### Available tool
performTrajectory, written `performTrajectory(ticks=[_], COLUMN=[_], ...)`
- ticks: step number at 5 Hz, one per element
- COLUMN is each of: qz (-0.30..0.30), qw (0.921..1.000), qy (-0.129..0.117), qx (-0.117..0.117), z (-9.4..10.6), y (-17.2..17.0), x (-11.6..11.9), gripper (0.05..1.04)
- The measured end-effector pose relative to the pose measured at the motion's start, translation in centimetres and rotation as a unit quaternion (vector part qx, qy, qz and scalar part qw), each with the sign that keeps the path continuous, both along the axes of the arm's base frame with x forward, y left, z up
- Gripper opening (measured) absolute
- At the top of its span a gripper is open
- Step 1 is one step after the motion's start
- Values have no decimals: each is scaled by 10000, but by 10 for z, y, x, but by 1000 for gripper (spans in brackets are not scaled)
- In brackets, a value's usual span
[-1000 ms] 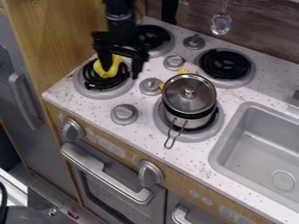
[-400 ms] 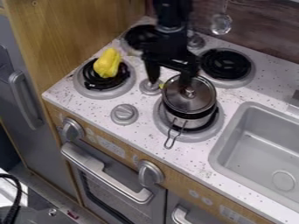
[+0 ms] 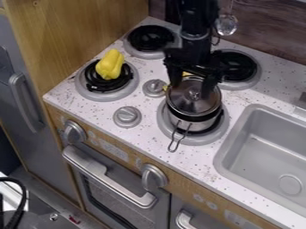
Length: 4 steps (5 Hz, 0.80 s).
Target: Removed the cover of the pot and place it on the top right burner
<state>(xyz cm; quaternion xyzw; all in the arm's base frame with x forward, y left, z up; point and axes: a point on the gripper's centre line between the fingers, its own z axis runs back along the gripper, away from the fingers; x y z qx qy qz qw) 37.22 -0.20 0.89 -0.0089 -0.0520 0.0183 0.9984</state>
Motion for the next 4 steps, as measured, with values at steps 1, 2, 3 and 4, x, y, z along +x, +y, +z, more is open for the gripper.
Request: performTrajectory(ticks=[1,2,3,4], qz=[69,146,191,270], qw=[9999,9998,9998,9996], qy=[93,110,49,27], qx=[-23,-29,-23,4], z=[-19,-24,-26,-28], y=[-1,0,-1,1], x=[7,8,10,7], gripper=[999,938,661,370])
